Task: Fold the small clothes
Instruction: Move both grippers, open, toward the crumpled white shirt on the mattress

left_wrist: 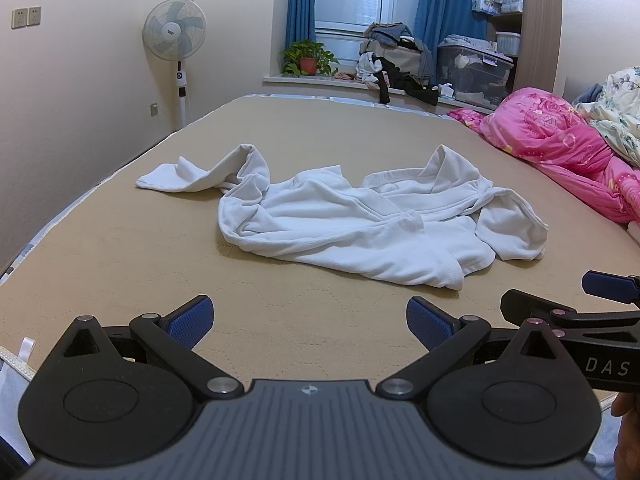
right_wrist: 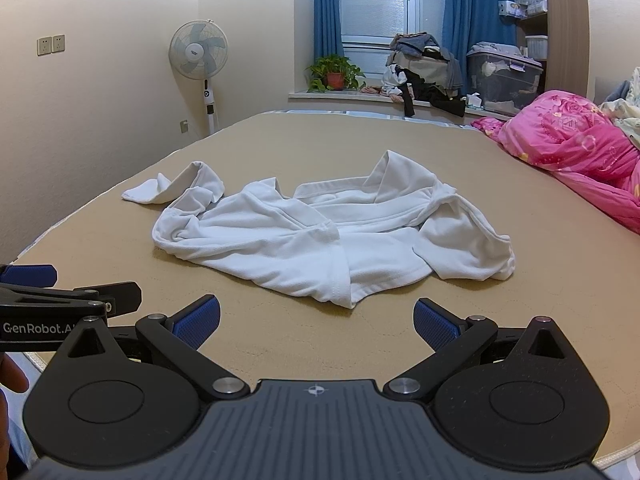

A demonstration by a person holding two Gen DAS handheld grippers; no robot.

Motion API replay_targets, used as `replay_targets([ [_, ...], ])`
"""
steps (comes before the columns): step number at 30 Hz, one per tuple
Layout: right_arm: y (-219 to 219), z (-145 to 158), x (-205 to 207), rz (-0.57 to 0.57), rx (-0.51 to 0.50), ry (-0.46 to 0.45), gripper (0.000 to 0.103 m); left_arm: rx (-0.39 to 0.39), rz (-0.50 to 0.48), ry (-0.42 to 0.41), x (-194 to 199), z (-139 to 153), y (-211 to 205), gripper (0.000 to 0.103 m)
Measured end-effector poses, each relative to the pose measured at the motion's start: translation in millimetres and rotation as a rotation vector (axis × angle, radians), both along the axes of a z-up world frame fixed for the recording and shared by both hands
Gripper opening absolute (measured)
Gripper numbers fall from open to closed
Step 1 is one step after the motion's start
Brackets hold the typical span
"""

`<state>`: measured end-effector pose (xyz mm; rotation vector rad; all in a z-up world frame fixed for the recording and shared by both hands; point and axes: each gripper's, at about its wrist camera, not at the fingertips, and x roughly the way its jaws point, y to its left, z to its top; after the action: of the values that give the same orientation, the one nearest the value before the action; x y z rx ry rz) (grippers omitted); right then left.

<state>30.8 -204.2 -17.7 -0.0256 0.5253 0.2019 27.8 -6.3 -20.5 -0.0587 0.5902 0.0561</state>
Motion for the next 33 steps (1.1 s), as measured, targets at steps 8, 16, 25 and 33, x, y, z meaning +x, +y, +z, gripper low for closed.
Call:
replay_targets([
  [8, -0.2, 0.3, -0.3, 0.001, -0.001, -0.001, 0.102, 0.001, -0.001, 0.000, -0.1, 0.2, -0.3, 0.103],
  [16, 0.0, 0.8, -0.5, 0.000, -0.002, -0.001, 0.102, 0.002, -0.001, -0.001, -0.1, 0.3, -0.3, 0.103],
  [25, -9.2, 9.7, 2.3, -0.041, 0.004, -0.034, 0.094, 0.016, -0.018, -0.054, -5.3, 0.1, -1.2, 0.099],
  [33, -79.7, 62.8, 59.5, -0.055, 0.002, -0.119, 0.049, 0.022, -0.086, -0.018, -1.0, -7.1, -3.9, 0.049],
])
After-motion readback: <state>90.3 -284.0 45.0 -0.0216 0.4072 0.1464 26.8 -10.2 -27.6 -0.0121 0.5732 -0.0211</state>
